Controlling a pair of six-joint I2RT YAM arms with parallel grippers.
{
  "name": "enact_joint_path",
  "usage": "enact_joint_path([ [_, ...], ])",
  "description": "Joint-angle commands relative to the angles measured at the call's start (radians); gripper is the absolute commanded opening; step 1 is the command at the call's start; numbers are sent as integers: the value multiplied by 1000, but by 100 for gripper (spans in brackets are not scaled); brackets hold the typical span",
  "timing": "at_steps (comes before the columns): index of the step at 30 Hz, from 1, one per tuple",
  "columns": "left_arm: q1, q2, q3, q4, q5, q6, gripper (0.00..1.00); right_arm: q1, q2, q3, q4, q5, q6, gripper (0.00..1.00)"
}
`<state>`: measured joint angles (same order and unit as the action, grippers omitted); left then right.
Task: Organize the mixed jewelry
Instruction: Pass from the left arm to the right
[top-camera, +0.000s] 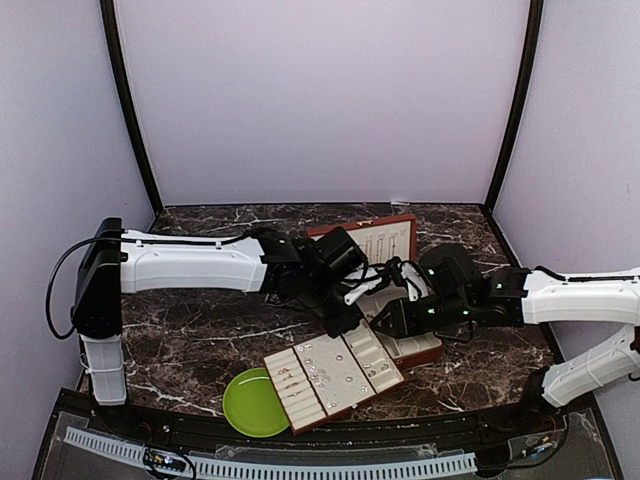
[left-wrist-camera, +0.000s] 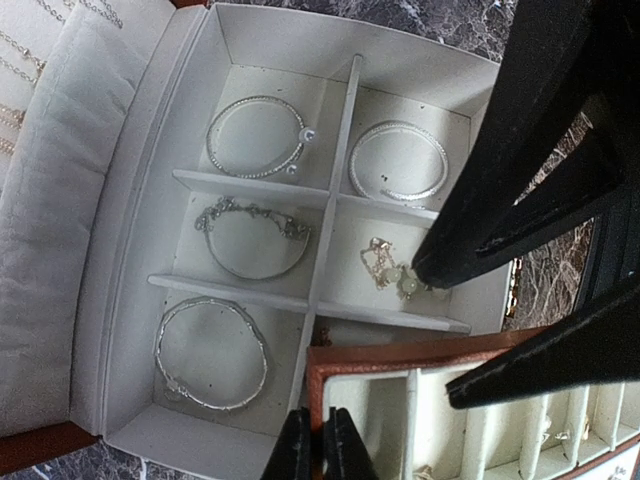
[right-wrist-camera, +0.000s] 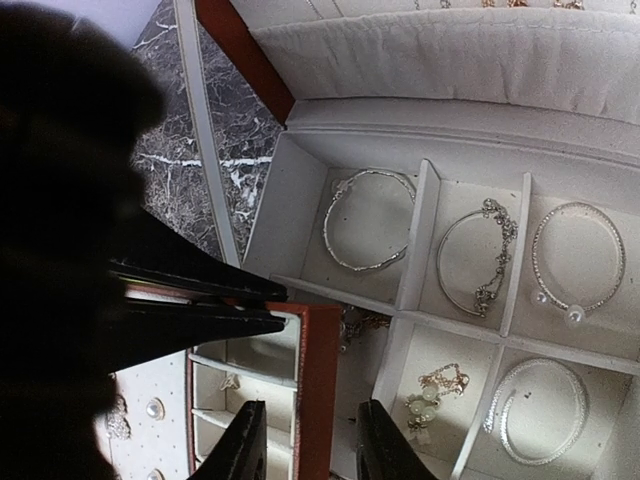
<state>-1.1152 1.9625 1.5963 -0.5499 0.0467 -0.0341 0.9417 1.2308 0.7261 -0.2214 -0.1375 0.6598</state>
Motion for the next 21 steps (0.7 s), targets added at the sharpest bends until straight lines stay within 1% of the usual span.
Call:
enact_joint_path([
  [1,-6,-11,34,41,18,-2,0,25,12,-13,30,1,-18,31],
  [6,-6,-9,28,58,21,-8,0,26,25,-35,26,37,18,32],
  [10,-6,-8,7,72,27,-16,0,25,-34,-89,98,60,97,36],
  [13,-6,-12,-5,82,34,-24,0,26,-79,-115,110,85,124,37],
  [16,-6,-16,-12,101,44,-28,0,26,-102,-128,102,93,129,38],
  [21,-6,-13,-8,112,42,-22,0,26,-83,-114,64,74,107,36],
])
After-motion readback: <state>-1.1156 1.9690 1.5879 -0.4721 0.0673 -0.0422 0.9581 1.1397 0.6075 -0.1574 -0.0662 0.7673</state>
